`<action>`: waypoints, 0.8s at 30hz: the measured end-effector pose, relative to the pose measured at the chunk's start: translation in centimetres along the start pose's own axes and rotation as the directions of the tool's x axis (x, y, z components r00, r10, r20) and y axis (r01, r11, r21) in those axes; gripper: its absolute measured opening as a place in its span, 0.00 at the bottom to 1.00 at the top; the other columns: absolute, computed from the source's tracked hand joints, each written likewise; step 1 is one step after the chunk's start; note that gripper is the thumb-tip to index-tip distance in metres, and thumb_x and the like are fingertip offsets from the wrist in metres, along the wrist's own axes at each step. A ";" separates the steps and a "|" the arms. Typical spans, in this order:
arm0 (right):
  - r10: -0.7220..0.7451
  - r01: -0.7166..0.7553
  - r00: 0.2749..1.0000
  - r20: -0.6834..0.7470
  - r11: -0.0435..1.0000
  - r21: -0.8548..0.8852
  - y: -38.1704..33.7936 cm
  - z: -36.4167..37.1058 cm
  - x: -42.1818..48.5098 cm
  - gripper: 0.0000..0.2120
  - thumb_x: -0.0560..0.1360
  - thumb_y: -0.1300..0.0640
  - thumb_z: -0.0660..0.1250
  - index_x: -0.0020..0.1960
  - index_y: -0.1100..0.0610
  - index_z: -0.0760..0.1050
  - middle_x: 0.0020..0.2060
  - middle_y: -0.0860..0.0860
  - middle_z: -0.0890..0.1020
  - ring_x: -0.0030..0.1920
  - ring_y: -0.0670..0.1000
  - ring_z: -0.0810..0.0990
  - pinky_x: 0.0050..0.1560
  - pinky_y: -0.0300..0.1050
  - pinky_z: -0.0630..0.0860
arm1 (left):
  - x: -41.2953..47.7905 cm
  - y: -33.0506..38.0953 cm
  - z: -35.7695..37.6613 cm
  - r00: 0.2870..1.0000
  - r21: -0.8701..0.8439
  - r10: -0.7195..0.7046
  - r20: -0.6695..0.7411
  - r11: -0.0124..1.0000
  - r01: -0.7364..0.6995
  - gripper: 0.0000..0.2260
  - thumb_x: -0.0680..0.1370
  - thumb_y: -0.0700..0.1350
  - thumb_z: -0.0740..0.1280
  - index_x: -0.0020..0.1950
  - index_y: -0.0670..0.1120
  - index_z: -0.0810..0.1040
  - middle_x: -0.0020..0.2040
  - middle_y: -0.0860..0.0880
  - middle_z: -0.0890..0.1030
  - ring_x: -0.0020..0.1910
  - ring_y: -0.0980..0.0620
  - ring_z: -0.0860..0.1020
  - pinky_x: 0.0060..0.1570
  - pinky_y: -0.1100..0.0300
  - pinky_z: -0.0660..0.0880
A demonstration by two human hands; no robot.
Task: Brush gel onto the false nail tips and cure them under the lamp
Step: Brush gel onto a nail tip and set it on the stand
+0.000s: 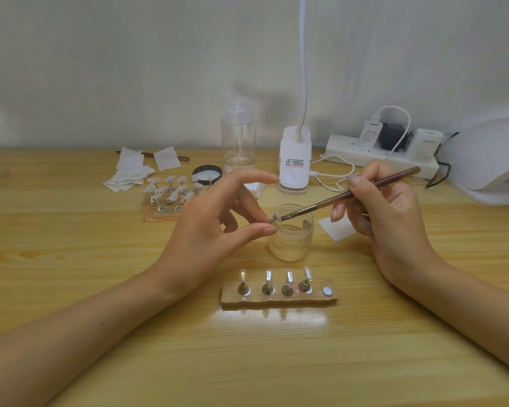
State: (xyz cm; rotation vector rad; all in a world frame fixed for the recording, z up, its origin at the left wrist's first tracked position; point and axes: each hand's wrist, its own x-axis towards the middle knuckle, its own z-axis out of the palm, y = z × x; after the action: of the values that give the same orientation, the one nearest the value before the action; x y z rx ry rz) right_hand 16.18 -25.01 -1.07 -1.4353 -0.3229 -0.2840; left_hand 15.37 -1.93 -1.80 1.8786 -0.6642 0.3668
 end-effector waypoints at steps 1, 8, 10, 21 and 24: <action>0.009 -0.009 1.000 -0.009 1.000 -0.012 0.0 -0.1 0.0 0.12 0.81 0.61 0.61 0.39 0.55 0.67 0.27 0.55 0.80 0.23 0.48 0.63 0.23 0.35 0.59 | 0.0 0.0 0.0 1.000 0.004 0.003 -0.001 1.000 -0.003 0.22 0.73 0.44 0.75 0.66 0.53 0.76 0.41 0.56 0.82 0.44 0.50 0.83 0.37 0.54 0.77; -0.060 0.060 0.998 0.007 0.997 0.052 -0.2 0.0 0.0 0.11 0.80 0.57 0.61 0.39 0.54 0.66 0.28 0.54 0.81 0.22 0.46 0.64 0.23 0.36 0.59 | 0.0 0.2 0.1 1.000 0.003 0.007 -0.011 1.000 -0.007 0.24 0.73 0.45 0.76 0.67 0.55 0.74 0.41 0.56 0.83 0.44 0.51 0.83 0.36 0.55 0.77; -0.050 0.048 0.998 0.036 0.998 0.044 -0.1 0.1 0.0 0.11 0.81 0.57 0.62 0.40 0.55 0.67 0.29 0.54 0.81 0.22 0.46 0.65 0.24 0.35 0.61 | 0.0 0.3 0.1 1.000 0.008 0.016 -0.014 1.000 -0.016 0.26 0.73 0.47 0.76 0.69 0.56 0.72 0.41 0.56 0.83 0.44 0.51 0.83 0.36 0.59 0.76; -0.023 0.021 0.999 0.024 0.997 0.070 -0.1 0.1 0.1 0.12 0.80 0.55 0.62 0.38 0.52 0.67 0.29 0.54 0.81 0.21 0.47 0.65 0.23 0.35 0.61 | 0.0 0.3 0.2 0.999 0.004 0.032 -0.022 0.999 -0.032 0.31 0.74 0.44 0.76 0.73 0.54 0.68 0.41 0.55 0.83 0.44 0.51 0.83 0.36 0.57 0.76; -0.001 0.000 1.000 0.015 0.999 0.036 0.0 0.1 0.1 0.13 0.82 0.58 0.62 0.39 0.54 0.67 0.28 0.55 0.80 0.21 0.45 0.66 0.23 0.33 0.62 | 0.0 0.3 0.2 0.999 0.008 0.034 -0.021 0.999 -0.034 0.31 0.73 0.44 0.76 0.73 0.54 0.68 0.41 0.56 0.83 0.44 0.51 0.83 0.35 0.58 0.76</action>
State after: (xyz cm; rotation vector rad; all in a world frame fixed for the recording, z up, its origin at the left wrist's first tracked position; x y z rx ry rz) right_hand 16.24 -24.87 -1.02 -1.4021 -0.3392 -0.2664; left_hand 15.18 -2.18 -1.69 1.8702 -0.6820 0.4115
